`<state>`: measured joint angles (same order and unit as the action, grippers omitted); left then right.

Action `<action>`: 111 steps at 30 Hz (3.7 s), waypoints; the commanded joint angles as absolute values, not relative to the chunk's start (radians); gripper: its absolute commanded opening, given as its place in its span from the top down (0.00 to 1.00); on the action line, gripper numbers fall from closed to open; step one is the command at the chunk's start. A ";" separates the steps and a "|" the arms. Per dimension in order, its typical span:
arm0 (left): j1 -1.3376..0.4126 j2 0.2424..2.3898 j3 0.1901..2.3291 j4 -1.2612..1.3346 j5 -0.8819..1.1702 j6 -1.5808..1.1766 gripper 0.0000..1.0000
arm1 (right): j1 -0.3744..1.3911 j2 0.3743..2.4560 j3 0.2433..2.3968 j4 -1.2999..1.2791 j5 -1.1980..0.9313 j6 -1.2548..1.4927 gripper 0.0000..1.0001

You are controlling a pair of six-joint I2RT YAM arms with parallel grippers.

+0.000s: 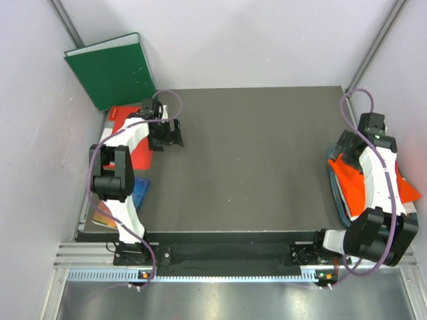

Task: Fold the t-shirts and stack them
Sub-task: Grab the tshirt from the pile, then move the tshirt to the center of the board, then flatten the tshirt out

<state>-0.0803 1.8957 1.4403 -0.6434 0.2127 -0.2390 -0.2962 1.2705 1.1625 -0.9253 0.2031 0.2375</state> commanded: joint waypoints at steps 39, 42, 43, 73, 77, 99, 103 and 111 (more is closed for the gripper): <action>-0.092 1.974 1.519 -0.655 0.255 -0.235 0.01 | 0.074 1.566 1.236 -0.980 0.742 0.385 0.16; -0.092 1.973 1.517 -0.655 0.256 -0.235 0.01 | 0.071 1.600 1.246 -0.956 0.756 0.380 0.26; -0.094 1.973 1.516 -0.655 0.253 -0.233 0.01 | 0.069 1.612 1.249 -0.948 0.764 0.379 0.37; -0.095 1.953 1.529 -0.637 0.270 -0.241 0.01 | 0.227 1.558 1.625 -0.814 0.458 0.092 1.00; -0.095 1.954 1.537 -0.644 0.253 -0.239 0.01 | 0.377 1.759 1.614 -0.871 0.256 0.075 1.00; -0.097 1.974 1.554 -0.667 0.241 -0.238 0.01 | 0.273 1.813 1.577 -0.879 0.158 0.176 0.70; -0.100 1.977 1.565 -0.670 0.241 -0.239 0.01 | 0.222 1.824 1.519 -0.896 0.176 0.172 0.70; -0.106 1.982 1.577 -0.684 0.244 -0.235 0.01 | 0.215 1.853 1.457 -0.902 0.219 0.192 0.69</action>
<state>-0.0978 1.9839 1.5372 -0.6693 0.2382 -0.2348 0.2138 1.8404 1.4643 -0.8917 0.1665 0.1669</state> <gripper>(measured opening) 0.990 0.305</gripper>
